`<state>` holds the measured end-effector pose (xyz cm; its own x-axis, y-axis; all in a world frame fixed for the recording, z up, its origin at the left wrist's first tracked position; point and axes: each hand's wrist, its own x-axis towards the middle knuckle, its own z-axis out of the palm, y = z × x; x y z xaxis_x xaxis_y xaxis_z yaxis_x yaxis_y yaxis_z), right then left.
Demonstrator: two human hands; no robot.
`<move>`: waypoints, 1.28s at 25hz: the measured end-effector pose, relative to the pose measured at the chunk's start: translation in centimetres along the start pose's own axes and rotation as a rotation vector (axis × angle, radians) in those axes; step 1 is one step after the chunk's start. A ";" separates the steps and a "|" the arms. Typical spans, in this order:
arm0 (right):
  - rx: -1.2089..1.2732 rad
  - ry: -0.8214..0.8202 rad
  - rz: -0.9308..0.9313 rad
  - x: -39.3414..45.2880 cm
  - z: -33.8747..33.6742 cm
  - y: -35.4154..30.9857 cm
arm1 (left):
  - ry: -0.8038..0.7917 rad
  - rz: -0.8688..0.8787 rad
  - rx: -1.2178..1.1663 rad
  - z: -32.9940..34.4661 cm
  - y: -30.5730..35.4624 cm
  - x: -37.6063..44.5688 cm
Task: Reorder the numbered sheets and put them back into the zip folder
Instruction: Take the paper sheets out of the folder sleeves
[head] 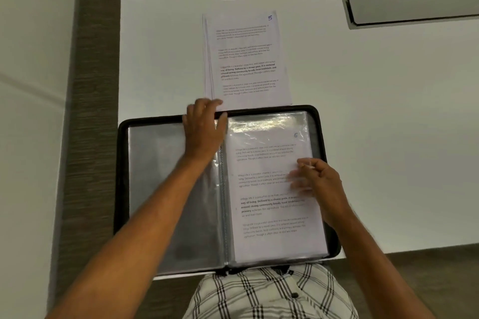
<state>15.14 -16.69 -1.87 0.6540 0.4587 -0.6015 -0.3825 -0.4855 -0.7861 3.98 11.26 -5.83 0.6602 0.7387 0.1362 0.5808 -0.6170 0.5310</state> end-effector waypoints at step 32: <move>-0.820 -0.347 -0.731 -2.7 10.1 3.0 | -0.084 -0.740 0.114 -10.5 -5.2 -16.6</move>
<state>5.63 -11.93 -4.03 0.2811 0.9484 -0.1467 0.6364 -0.2986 -0.7113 -14.96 5.05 -2.06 0.1098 0.9509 -0.2893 0.9295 0.0049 0.3687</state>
